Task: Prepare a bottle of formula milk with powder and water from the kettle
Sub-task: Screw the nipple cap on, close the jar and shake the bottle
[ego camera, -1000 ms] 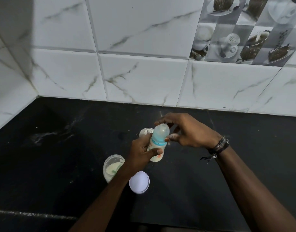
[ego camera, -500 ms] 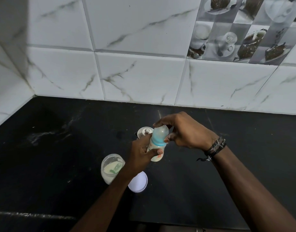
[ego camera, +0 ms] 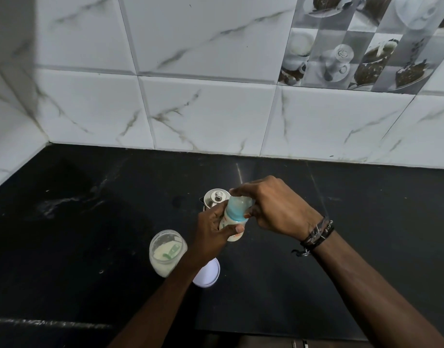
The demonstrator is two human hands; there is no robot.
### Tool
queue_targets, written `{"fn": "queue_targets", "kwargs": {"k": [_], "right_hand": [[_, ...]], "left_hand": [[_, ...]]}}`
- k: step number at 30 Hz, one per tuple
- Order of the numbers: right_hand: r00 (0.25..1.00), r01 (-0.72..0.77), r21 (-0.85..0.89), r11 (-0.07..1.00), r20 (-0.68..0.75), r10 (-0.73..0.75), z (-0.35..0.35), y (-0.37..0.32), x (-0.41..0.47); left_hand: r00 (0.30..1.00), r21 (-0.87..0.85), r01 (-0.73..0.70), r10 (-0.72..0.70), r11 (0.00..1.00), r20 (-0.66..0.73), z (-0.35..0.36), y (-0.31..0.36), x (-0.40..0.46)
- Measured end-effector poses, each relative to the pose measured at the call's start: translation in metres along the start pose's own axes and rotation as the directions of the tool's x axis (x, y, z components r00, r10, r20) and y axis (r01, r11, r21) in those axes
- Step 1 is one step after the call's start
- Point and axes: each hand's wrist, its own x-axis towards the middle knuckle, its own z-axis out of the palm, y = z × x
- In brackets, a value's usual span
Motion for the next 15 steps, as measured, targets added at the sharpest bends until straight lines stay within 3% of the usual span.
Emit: {"fn": "queue_targets", "kwargs": {"k": [4,11,15], "right_hand": [[1.0,-0.003,0.054,0.999,-0.004,0.003,0.002,0.003,-0.003],[0.994,-0.104,0.377,0.92,0.052,0.091,0.025,0.018,-0.012],[0.991,-0.122,0.457,0.881,0.008,0.133,0.042,0.02,-0.021]], "left_hand": [[0.999,-0.019,0.031,-0.03,0.999,0.018,0.001,-0.003,-0.002],[0.996,-0.029,0.089,-0.089,0.996,0.023,0.003,-0.007,-0.005],[0.994,0.009,0.107,-0.108,0.994,0.035,0.004,-0.009,-0.006]]}}
